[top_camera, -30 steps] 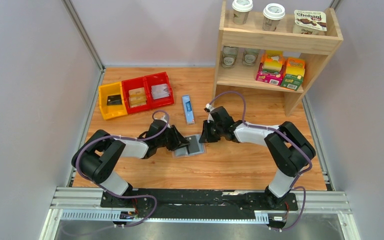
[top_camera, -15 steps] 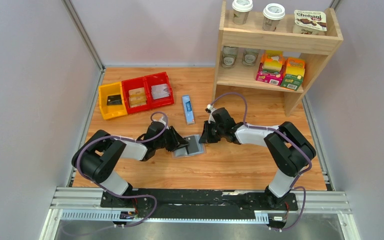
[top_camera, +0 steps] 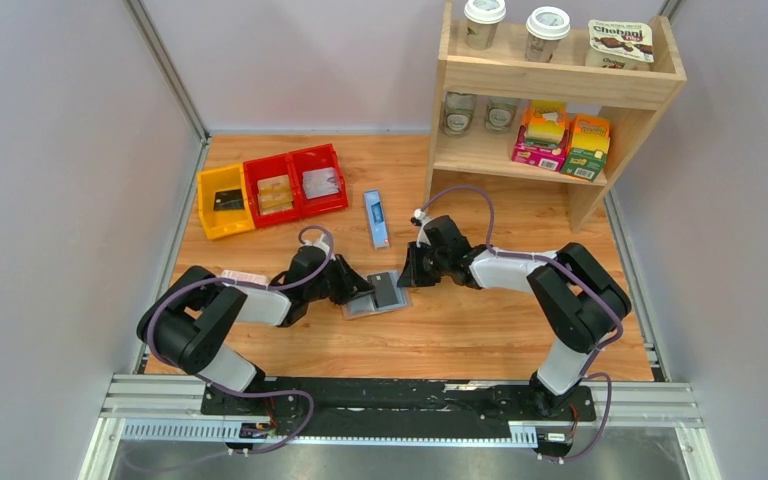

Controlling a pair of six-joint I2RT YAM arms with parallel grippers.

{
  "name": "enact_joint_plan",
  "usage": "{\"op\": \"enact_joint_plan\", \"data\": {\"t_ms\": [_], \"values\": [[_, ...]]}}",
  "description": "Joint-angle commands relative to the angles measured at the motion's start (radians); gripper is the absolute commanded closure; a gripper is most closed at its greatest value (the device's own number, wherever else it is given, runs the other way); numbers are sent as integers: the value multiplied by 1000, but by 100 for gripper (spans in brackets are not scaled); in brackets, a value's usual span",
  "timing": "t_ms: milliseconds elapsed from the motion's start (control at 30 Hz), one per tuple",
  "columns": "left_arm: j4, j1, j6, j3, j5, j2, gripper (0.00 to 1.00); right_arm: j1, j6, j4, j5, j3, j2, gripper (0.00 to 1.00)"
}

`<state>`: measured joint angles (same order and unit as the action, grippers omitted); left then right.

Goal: Take the credit cards out of the card holder
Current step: Remove the credit card from the card holder.

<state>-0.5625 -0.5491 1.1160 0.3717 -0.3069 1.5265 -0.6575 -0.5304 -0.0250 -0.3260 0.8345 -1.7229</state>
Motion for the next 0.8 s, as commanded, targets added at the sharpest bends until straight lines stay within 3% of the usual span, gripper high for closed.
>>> {"op": "enact_joint_plan", "data": {"t_ms": [0,200,500,767], "values": [[-108,-6,1,6,-31,-49,86,-14,1,34,-7,-25,-41,96],[-82,-2,-1,-11,-14,-61,93,-14,4,34,10,-23,-34,96],[35,29,-36,-36,3,-109,96,-2,15,36,34,-25,3,95],[104,38,-54,-31,8,-101,97,-4,14,34,-33,54,101,80]]}}
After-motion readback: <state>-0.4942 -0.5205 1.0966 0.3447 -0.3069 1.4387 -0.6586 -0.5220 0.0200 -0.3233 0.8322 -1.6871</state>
